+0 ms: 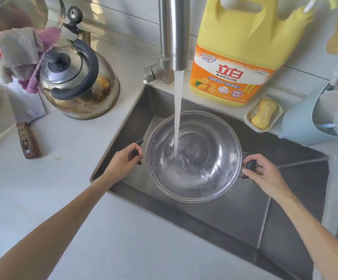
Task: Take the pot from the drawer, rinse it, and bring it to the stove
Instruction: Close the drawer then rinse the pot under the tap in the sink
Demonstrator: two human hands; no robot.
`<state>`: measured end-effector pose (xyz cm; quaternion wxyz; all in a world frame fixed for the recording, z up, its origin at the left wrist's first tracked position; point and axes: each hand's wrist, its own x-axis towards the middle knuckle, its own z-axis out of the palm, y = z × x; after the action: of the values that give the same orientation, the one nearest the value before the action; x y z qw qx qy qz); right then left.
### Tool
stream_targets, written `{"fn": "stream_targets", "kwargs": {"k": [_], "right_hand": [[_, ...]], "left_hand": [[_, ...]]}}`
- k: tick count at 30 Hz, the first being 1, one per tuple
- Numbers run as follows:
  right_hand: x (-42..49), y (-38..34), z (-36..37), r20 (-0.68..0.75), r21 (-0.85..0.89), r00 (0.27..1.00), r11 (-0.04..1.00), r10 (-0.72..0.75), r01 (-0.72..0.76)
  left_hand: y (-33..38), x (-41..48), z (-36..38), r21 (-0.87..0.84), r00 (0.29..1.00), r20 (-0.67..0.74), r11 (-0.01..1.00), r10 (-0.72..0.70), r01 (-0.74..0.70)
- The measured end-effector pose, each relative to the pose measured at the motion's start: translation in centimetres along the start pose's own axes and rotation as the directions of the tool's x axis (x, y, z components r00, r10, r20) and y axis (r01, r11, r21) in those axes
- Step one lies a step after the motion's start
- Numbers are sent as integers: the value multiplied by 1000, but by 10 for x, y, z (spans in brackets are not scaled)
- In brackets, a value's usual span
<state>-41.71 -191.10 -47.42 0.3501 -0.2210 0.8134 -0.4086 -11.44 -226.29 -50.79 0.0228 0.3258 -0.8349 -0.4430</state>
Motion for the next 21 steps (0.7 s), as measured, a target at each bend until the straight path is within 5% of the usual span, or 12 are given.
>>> {"fn": "stream_targets", "kwargs": {"k": [21], "right_hand": [[6, 24, 5, -23, -20, 998, 998, 52, -53]], "left_hand": [[1, -2, 0, 26, 1000, -11, 999, 29, -29]]}}
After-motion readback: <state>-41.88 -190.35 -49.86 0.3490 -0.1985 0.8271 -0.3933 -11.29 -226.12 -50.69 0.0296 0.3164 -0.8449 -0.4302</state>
